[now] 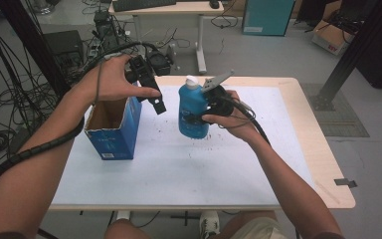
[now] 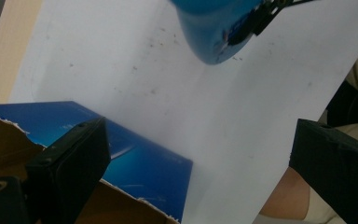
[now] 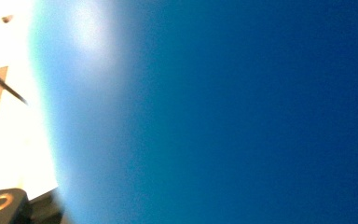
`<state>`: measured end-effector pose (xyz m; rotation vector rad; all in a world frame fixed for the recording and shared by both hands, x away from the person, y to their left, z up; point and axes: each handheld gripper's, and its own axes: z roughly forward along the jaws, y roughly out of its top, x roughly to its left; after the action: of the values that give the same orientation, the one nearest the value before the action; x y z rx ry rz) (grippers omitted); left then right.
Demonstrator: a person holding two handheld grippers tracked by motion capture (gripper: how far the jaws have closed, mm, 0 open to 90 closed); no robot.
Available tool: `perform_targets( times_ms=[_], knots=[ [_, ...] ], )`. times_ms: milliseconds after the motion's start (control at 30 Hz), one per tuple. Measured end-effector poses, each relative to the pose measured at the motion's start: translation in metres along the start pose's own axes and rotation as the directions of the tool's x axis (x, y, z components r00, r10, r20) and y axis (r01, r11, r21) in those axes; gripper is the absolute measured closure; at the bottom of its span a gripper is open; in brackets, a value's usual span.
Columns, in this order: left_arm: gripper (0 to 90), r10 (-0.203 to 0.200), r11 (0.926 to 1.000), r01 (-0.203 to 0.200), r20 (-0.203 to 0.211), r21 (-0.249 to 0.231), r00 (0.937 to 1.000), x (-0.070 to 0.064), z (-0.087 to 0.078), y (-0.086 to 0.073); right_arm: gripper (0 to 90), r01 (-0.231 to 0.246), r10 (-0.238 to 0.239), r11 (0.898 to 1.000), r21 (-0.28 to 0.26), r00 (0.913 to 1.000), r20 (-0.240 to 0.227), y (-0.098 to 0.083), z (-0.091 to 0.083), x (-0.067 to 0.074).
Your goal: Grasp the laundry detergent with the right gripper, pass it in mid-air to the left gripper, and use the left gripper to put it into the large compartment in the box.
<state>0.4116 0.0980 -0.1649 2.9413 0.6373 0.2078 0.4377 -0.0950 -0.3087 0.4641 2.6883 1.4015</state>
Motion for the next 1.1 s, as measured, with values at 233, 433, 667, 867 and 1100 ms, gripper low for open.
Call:
perform_targets(
  times_ms=[233,433,667,867,1100],
  knots=[
    [5.4,0.080,0.9968,-0.080,0.020,0.004,0.9966,-0.007,-0.009,0.006,44.3,0.048,-0.048,0.999,-0.009,0.9973,-0.056,-0.003,0.025,0.013],
    [5.1,0.172,0.9840,-0.174,0.053,0.037,0.9836,-0.017,-0.007,0.013,44.2,0.111,-0.112,0.994,-0.015,0.9856,-0.127,-0.007,0.039,0.026],
    [5.1,0.210,0.9738,-0.217,0.102,0.067,0.9724,-0.025,0.001,0.018,44.1,0.176,-0.178,0.984,-0.029,0.9708,-0.161,-0.004,0.043,0.038],
    [5.1,0.241,0.9657,-0.251,0.133,0.067,0.9615,-0.033,0.010,0.025,44.1,0.206,-0.211,0.978,-0.044,0.9619,-0.174,-0.001,0.041,0.044],
    [5.1,0.256,0.9608,-0.268,0.143,0.070,0.9559,-0.037,0.014,0.032,44.1,0.222,-0.229,0.973,-0.063,0.9582,-0.171,0.004,0.032,0.048]
  ],
)
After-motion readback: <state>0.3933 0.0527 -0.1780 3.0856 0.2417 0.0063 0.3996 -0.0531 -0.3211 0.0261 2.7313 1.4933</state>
